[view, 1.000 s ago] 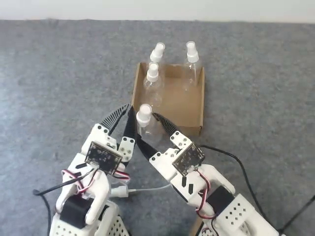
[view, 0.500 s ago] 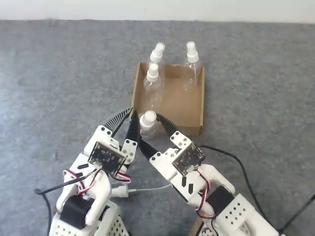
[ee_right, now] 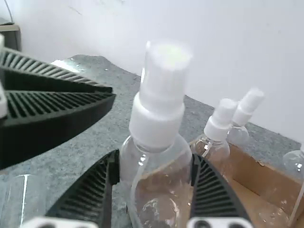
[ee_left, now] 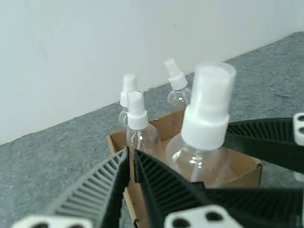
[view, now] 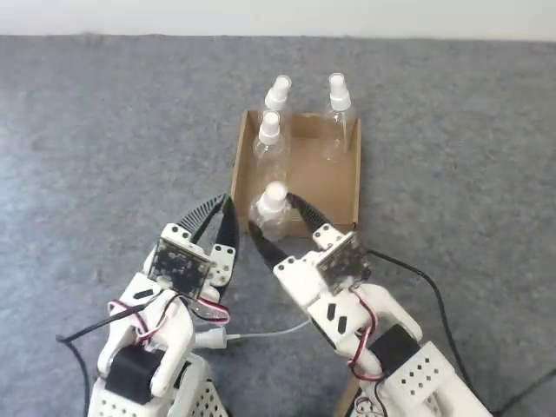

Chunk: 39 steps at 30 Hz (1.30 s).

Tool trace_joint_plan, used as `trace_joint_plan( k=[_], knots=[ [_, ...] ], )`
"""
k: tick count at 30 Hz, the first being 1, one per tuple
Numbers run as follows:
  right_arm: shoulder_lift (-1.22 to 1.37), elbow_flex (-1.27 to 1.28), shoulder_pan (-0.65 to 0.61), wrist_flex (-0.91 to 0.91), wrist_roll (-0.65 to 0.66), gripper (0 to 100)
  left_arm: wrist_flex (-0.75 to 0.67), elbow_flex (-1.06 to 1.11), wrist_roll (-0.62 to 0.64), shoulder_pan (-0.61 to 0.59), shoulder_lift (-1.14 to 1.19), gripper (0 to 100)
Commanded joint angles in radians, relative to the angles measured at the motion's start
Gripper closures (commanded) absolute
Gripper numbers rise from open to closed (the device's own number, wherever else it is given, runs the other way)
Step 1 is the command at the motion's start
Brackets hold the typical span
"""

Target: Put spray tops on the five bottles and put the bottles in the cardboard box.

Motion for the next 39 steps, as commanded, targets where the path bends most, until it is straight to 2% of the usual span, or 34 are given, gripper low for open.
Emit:
trace_joint_plan(
  k=[1,8,15,20,30,39],
  knots=[
    [-0.03,-0.14,0.087,0.048,-0.06,99.2,0.002,-0.065,0.06,-0.092,-0.018,99],
    [-0.019,-0.209,0.183,0.051,-0.092,99.2,0.002,-0.054,0.123,-0.296,-0.018,99],
    [-0.018,-0.227,0.234,0.041,-0.092,99.2,-0.132,0.036,0.158,-0.414,-0.018,99],
    [0.022,-0.229,0.254,0.002,-0.092,99.2,-0.193,0.09,0.152,-0.425,-0.018,99],
    [0.395,-0.334,0.308,-0.17,-0.094,99.2,-0.192,0.093,0.149,-0.427,-0.018,99],
    [0.627,-0.347,0.317,-0.361,-0.094,99.2,-0.19,0.094,0.149,-0.427,-0.018,99]
  ],
)
